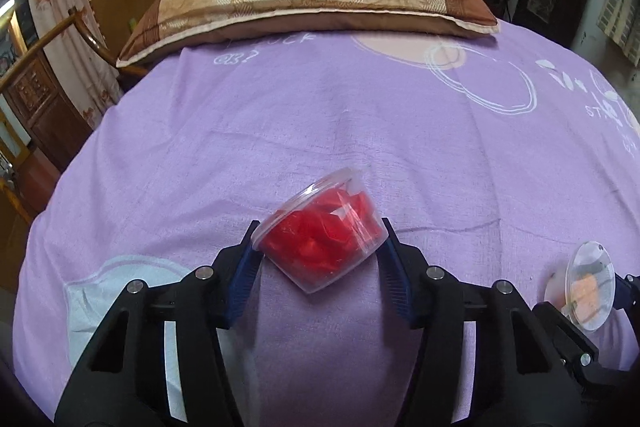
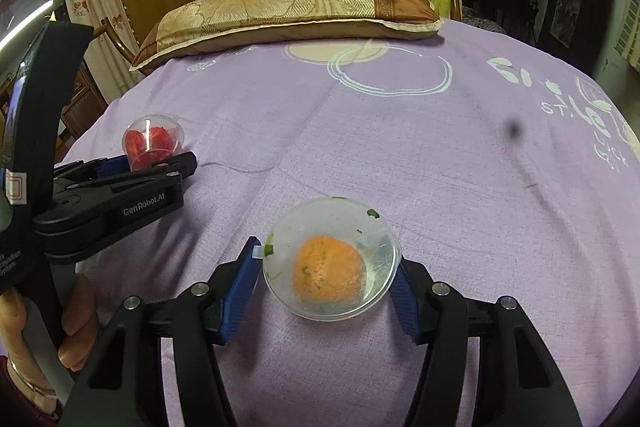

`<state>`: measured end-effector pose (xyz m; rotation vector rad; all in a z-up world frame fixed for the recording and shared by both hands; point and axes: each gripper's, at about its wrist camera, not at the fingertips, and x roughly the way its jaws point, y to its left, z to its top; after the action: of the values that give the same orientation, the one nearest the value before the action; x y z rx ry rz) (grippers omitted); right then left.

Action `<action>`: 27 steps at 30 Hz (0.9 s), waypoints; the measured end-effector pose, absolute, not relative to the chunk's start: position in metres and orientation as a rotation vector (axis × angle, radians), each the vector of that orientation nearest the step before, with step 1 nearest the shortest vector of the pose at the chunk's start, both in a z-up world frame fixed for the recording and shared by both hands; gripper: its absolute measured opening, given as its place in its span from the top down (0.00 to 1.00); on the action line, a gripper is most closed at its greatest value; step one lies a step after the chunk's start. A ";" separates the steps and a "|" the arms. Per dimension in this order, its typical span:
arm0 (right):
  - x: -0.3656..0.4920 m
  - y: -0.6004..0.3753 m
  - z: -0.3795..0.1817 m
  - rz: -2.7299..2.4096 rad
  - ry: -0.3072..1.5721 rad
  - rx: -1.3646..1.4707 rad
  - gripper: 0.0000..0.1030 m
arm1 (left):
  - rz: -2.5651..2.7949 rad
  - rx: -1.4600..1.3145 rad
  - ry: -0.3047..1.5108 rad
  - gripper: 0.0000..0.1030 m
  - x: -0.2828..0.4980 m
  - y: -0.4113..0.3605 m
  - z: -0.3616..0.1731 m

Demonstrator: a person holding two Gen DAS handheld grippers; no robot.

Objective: Collect trash
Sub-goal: 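Close the left tool on the clear cup of red cubes and lift it, then hold the red-cube cup in the left tool while the right tool grasps the orange-filled clear cup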

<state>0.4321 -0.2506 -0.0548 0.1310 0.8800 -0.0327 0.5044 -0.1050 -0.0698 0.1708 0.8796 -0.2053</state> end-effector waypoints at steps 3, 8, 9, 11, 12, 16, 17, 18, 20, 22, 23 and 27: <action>0.432 -0.250 -0.055 -0.033 0.880 0.129 0.41 | -0.201 0.139 0.858 0.45 0.503 -0.099 -0.065; 0.432 -0.250 -0.055 -0.034 0.882 0.126 0.41 | -0.170 0.141 0.811 0.45 0.498 -0.095 -0.056; 0.432 -0.250 -0.055 -0.034 0.881 0.127 0.41 | -0.168 0.141 0.806 0.45 0.497 -0.095 -0.055; 0.432 -0.250 -0.055 -0.034 0.881 0.127 0.41 | -0.162 0.146 0.793 0.45 0.495 -0.095 -0.052; 0.432 -0.250 -0.055 -0.035 0.881 0.126 0.41 | -0.162 0.147 0.787 0.45 0.493 -0.094 -0.051; 0.432 -0.251 -0.055 -0.034 0.880 0.130 0.41 | -0.174 0.146 0.778 0.45 0.486 -0.095 -0.047; 0.432 -0.251 -0.055 -0.034 0.880 0.131 0.41 | -0.176 0.146 0.777 0.45 0.484 -0.095 -0.046; 0.432 -0.251 -0.055 -0.035 0.879 0.132 0.41 | -0.176 0.149 0.775 0.45 0.483 -0.095 -0.046; 0.432 -0.252 -0.055 -0.036 0.879 0.135 0.41 | -0.174 0.158 0.767 0.45 0.480 -0.096 -0.045; 0.432 -0.253 -0.055 -0.037 0.878 0.138 0.41 | -0.173 0.156 0.761 0.45 0.477 -0.095 -0.043; 0.431 -0.253 -0.055 -0.039 0.878 0.140 0.41 | -0.174 0.153 0.759 0.45 0.476 -0.094 -0.042; 0.431 -0.254 -0.054 -0.047 0.876 0.144 0.42 | -0.168 0.130 0.743 0.45 0.467 -0.086 -0.035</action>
<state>0.4308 -0.2539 -0.0545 0.1437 0.8761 -0.0474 0.4670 -0.0863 -0.0351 0.1303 0.7426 -0.1683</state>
